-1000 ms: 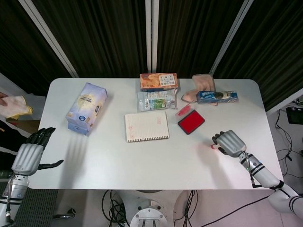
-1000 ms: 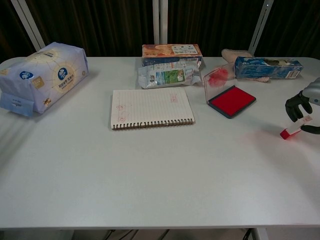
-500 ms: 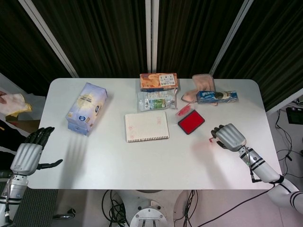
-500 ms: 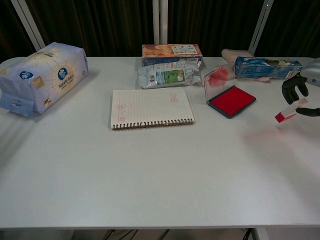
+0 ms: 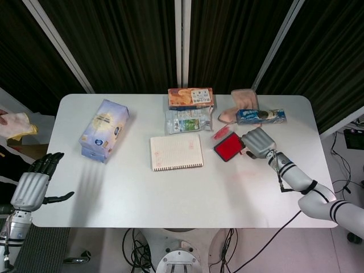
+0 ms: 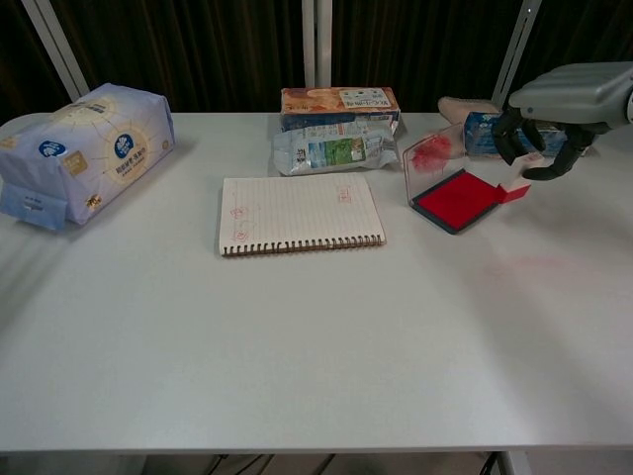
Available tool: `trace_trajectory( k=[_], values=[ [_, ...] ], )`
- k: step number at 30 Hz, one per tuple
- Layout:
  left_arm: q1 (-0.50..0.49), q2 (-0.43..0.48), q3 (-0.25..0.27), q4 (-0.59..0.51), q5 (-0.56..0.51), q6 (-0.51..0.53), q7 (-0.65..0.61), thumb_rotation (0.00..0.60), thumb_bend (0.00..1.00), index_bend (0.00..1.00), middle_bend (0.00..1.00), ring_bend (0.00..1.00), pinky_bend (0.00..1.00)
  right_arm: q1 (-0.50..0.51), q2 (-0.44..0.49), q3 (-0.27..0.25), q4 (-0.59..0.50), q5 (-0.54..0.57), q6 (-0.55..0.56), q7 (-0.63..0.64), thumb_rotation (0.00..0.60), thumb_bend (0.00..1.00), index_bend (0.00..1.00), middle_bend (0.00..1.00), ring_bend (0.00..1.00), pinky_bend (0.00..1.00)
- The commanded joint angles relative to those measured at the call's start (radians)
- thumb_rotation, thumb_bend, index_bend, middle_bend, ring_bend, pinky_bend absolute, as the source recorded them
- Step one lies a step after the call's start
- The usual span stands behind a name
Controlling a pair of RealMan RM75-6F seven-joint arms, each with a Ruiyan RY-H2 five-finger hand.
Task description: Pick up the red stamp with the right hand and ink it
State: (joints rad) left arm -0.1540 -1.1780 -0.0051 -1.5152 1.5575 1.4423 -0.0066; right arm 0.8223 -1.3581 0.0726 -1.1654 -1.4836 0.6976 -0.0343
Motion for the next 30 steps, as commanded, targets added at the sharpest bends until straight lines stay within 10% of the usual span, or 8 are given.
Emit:
trace_trajectory(
  k=[1,30],
  values=[
    [-0.002,-0.001,0.001,0.003,-0.001,-0.006,-0.005,0.401,0.01,0.02,0.09,0.08,0.17,0.044,-0.030,0.035,-0.014,0.070,-0.053,-0.088,0.600,0.27,0.60,0.55,0.53,0.75],
    [-0.022,-0.011,0.007,0.037,-0.003,-0.044,-0.042,0.404,0.02,0.02,0.09,0.08,0.17,0.134,-0.139,0.026,0.099,0.199,-0.186,-0.134,0.600,0.27,0.61,0.55,0.53,0.75]
  ],
)
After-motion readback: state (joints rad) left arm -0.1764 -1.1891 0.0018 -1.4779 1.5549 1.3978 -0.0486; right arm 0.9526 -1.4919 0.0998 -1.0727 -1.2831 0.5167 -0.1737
